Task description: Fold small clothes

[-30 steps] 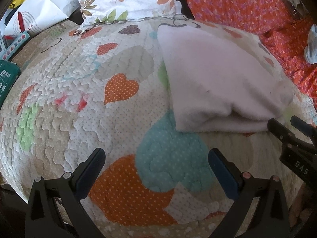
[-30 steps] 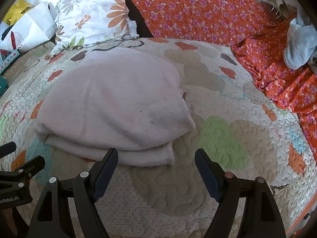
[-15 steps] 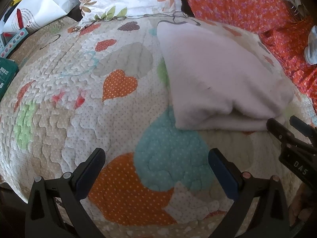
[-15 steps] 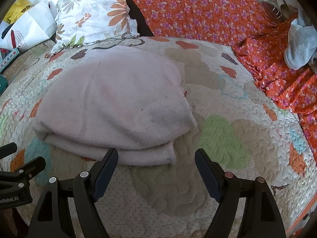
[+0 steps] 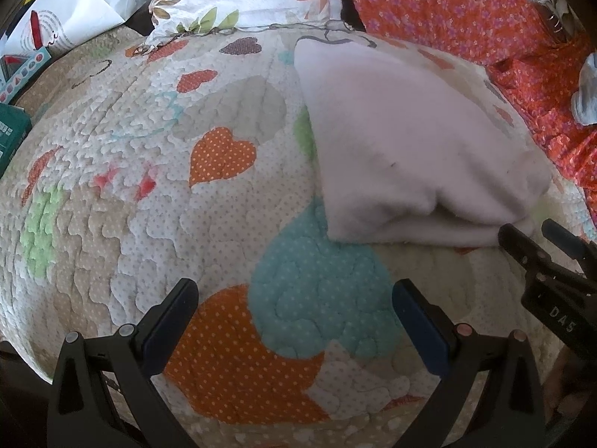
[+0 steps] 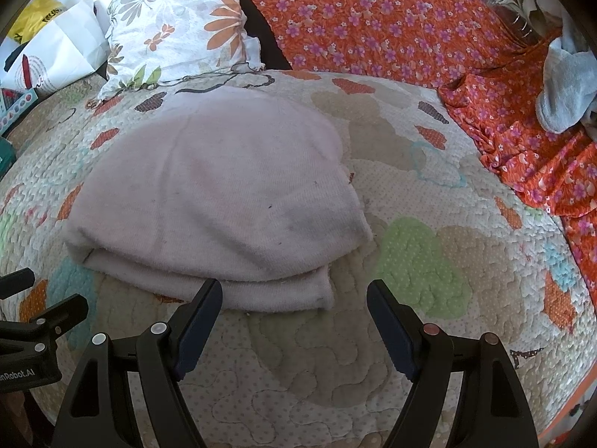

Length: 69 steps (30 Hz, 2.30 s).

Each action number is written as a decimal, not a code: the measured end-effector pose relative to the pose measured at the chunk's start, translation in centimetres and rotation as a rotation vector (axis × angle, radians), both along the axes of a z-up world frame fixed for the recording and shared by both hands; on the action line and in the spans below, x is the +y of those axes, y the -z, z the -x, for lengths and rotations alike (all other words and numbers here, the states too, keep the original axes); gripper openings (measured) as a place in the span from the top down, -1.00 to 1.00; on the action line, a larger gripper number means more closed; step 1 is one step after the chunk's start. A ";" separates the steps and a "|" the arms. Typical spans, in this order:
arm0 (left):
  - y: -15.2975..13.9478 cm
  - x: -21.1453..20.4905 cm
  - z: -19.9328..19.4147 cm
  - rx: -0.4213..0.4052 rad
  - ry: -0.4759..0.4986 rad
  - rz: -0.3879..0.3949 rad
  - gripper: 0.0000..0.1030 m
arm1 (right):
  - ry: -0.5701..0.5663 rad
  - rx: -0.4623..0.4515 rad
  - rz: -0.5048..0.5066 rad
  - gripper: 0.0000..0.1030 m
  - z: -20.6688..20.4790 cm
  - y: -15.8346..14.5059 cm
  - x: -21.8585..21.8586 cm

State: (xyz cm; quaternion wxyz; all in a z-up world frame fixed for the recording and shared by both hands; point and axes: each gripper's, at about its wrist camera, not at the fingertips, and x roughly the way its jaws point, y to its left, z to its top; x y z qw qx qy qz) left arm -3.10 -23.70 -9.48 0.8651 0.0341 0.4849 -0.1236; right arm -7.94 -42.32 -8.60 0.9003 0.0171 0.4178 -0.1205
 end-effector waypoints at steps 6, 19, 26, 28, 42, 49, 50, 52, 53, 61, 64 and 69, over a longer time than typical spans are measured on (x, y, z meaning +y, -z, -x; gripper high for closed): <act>0.0 0.1 0.0 0.000 -0.001 0.006 -1.00 | 0.000 0.000 -0.001 -0.62 0.0 0.0 0.0; -0.1 -0.1 0.1 0.003 -0.001 0.008 -1.00 | 0.001 0.000 0.000 -0.62 0.0 0.0 0.1; -0.1 -0.4 0.2 0.006 0.000 0.009 -1.00 | 0.003 -0.001 0.000 -0.63 0.1 0.0 0.1; -0.1 -0.4 0.2 0.007 0.001 0.010 -1.00 | 0.003 -0.001 -0.001 -0.63 0.0 0.0 0.1; 0.0 -0.5 0.3 0.014 0.001 0.022 -1.00 | 0.000 0.002 0.001 -0.63 0.0 0.0 0.4; 0.1 -0.5 0.3 0.018 0.000 0.028 -1.00 | 0.000 0.003 0.001 -0.63 0.0 0.0 0.4; 0.1 -0.5 0.3 0.018 0.001 0.028 -1.00 | 0.000 0.002 0.001 -0.63 0.0 0.0 0.4; 0.1 -0.5 0.3 0.018 0.002 0.030 -1.00 | 0.000 0.002 0.001 -0.63 0.0 0.0 0.4; 0.1 -0.6 0.4 0.019 0.003 0.031 -1.00 | 0.000 0.002 0.000 -0.63 0.0 0.0 0.4; 0.1 -0.6 0.3 0.025 0.009 0.040 -1.00 | 0.000 0.002 0.000 -0.63 0.0 0.0 0.4; 0.2 -0.5 0.3 0.029 0.010 0.047 -1.00 | 0.000 0.002 0.001 -0.63 0.0 0.0 0.4; 0.3 -0.4 0.2 0.034 0.010 0.052 -1.00 | 0.001 0.002 0.001 -0.63 0.0 0.0 0.4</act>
